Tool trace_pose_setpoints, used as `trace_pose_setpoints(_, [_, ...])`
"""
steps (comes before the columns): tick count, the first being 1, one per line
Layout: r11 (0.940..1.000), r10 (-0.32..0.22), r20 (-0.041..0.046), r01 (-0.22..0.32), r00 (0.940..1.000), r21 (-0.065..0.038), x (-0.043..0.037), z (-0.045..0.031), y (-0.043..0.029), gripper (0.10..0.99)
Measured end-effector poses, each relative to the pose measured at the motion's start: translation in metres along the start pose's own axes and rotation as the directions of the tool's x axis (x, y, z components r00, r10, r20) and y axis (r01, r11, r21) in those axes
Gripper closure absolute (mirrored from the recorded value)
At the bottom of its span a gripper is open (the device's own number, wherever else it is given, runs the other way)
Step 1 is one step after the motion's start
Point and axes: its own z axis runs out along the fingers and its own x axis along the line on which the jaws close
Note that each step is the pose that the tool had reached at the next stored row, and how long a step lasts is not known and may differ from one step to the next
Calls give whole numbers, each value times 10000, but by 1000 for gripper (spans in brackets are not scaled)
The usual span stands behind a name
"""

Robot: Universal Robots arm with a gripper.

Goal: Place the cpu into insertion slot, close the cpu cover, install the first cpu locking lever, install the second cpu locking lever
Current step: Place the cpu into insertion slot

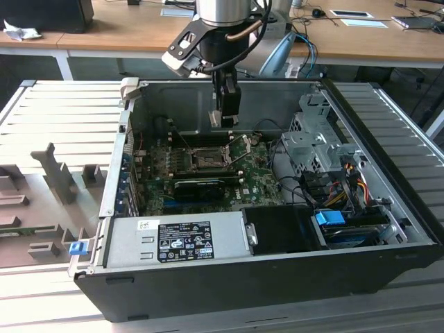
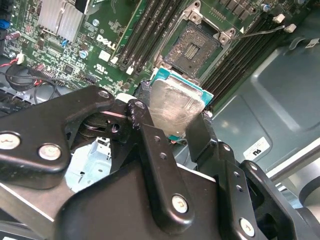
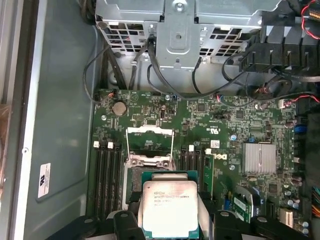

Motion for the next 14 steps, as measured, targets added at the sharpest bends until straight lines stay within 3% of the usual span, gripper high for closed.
trace_pose_setpoints(14, [9995, 311, 27, -311, 9995, -7, -1, 60, -7, 557])
